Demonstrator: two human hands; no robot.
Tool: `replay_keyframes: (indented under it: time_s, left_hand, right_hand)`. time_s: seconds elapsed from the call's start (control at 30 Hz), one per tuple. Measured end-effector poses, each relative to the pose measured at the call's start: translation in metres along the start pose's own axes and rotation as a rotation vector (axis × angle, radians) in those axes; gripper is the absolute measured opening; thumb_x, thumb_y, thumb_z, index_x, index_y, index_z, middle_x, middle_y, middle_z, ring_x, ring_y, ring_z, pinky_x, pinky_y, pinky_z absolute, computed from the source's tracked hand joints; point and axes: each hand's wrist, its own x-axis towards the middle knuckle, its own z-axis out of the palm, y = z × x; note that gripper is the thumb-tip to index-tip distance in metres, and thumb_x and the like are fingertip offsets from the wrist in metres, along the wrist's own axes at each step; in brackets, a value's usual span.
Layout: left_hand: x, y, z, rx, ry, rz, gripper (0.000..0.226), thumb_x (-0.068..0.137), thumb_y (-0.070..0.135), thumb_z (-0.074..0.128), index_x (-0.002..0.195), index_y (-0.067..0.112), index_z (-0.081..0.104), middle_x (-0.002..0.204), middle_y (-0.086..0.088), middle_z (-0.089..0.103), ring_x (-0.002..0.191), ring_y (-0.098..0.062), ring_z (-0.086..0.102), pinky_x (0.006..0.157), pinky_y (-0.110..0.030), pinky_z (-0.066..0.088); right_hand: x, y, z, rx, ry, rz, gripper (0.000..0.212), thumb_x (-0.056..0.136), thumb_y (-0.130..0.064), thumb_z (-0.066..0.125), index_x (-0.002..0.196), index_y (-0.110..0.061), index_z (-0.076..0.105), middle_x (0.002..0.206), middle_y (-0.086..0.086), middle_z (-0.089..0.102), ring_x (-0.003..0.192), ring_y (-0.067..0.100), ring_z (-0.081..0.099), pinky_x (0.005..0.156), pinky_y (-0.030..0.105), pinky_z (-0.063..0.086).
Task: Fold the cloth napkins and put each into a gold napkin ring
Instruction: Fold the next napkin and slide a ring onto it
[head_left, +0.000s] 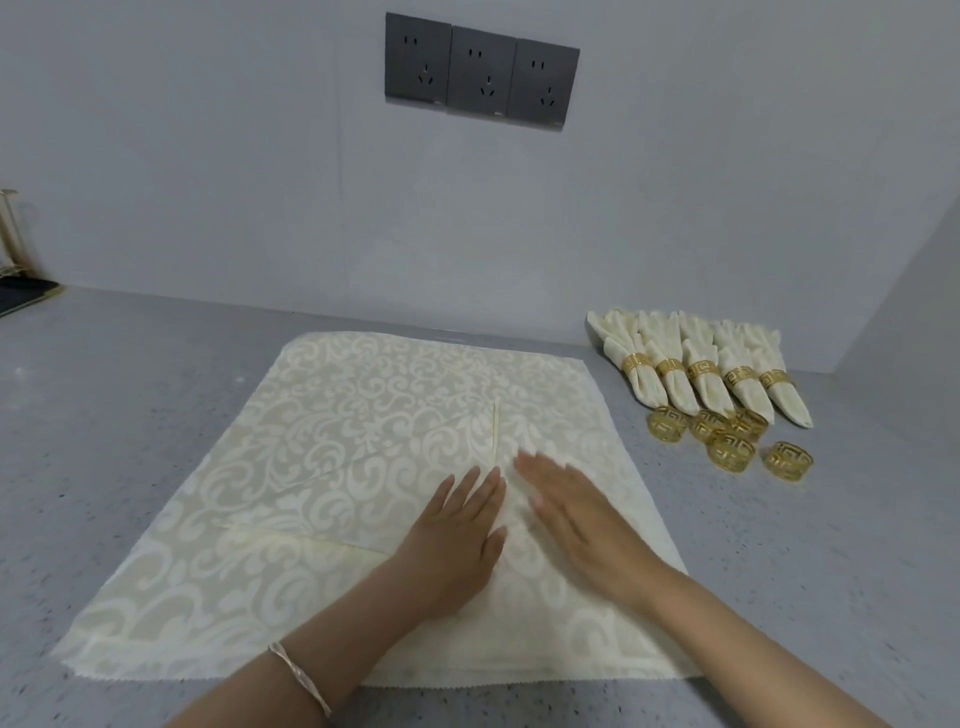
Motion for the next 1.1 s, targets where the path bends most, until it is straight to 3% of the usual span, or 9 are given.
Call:
replay_keyframes:
  time_s: [0.07,0.2,0.63,0.77,0.83,0.9,0.93,1.0,1.1]
  left_hand:
    - [0.001,0.000,0.000,0.011,-0.024,-0.003,0.056,0.104,0.037,0.008,0.152,0.015,-0.010,0.159,0.003,-0.016,0.144,-0.010,-0.020,0.118,-0.033,-0.014]
    - [0.001,0.001,-0.001,-0.007,-0.058,-0.014,0.055,0.104,0.036,0.009,0.151,0.014,-0.010,0.160,0.002,-0.015,0.145,-0.009,-0.017,0.118,-0.032,-0.013]
    - [-0.001,0.001,-0.002,-0.054,-0.076,-0.032,0.056,0.104,0.036,0.012,0.152,0.014,-0.007,0.160,0.003,-0.011,0.146,-0.009,-0.014,0.119,-0.031,-0.010]
    - [0.001,-0.003,-0.008,-0.259,-0.046,-0.053,0.052,0.105,0.033,0.017,0.153,0.017,0.006,0.161,0.006,0.001,0.147,-0.007,-0.005,0.117,-0.025,-0.007]
    - [0.002,-0.004,-0.013,-0.370,-0.064,-0.063,0.048,0.106,0.025,0.012,0.153,0.015,0.011,0.161,0.004,0.005,0.147,-0.010,-0.001,0.115,-0.023,-0.004]
    - [0.004,-0.007,-0.016,-0.591,-0.074,-0.088,0.049,0.106,0.028,0.007,0.153,0.019,0.013,0.160,0.003,0.010,0.147,-0.010,0.001,0.113,-0.020,-0.005]
    - [0.004,-0.008,-0.019,-0.736,-0.092,-0.118,0.051,0.105,0.036,0.007,0.153,0.022,0.016,0.160,0.005,0.012,0.147,-0.010,0.002,0.113,-0.022,-0.006]
    - [0.004,-0.012,-0.026,-1.027,-0.118,-0.183,0.058,0.100,0.053,0.011,0.150,0.029,0.026,0.157,0.010,0.019,0.147,-0.010,0.006,0.119,-0.030,-0.002]
    - [0.002,-0.016,-0.035,-1.187,-0.134,-0.194,0.058,0.100,0.054,0.011,0.148,0.027,0.032,0.154,0.014,0.028,0.143,-0.005,0.020,0.113,-0.023,0.011]
  right_hand:
    - [-0.020,-0.002,0.007,-0.086,-0.154,-0.027,0.054,0.100,-0.047,0.017,0.151,-0.033,0.004,0.153,-0.027,-0.006,0.138,-0.013,-0.013,0.114,0.016,-0.013]
    - [-0.032,0.001,0.010,-0.200,-0.283,-0.024,0.056,0.100,-0.048,0.014,0.151,-0.032,-0.002,0.151,-0.027,-0.013,0.136,-0.013,-0.020,0.114,0.020,-0.016]
    - [0.004,0.062,-0.010,-0.321,-0.190,0.215,0.058,0.100,-0.045,0.012,0.151,-0.021,-0.005,0.158,-0.010,-0.010,0.138,-0.005,-0.016,0.113,0.019,-0.012]
    - [-0.004,0.033,0.001,-0.367,-0.111,0.078,0.071,0.089,-0.060,0.008,0.152,-0.027,0.013,0.158,-0.010,0.010,0.144,0.000,0.006,0.115,0.018,-0.005]
    - [-0.009,0.006,0.010,-0.353,-0.092,-0.050,0.064,0.093,-0.060,0.017,0.149,-0.031,0.022,0.155,-0.013,0.021,0.142,0.000,0.018,0.116,0.018,0.001]
    - [-0.013,-0.017,0.020,-0.285,-0.070,-0.150,0.054,0.096,-0.055,0.032,0.146,-0.034,0.032,0.151,-0.015,0.032,0.136,0.001,0.032,0.116,0.022,0.017]
    - [-0.012,-0.025,0.024,-0.263,-0.051,-0.184,0.051,0.095,-0.053,0.036,0.143,-0.034,0.037,0.149,-0.016,0.036,0.130,0.003,0.041,0.112,0.025,0.030]
    - [-0.010,-0.034,0.034,-0.279,-0.008,-0.218,0.046,0.091,-0.049,0.035,0.131,-0.034,0.053,0.146,-0.013,0.043,0.110,0.010,0.059,0.088,0.030,0.051]
    - [-0.003,-0.037,0.046,-0.362,0.112,-0.269,0.027,0.086,-0.038,0.049,0.097,-0.029,0.073,0.125,-0.005,0.062,0.064,0.013,0.067,0.051,0.025,0.052]
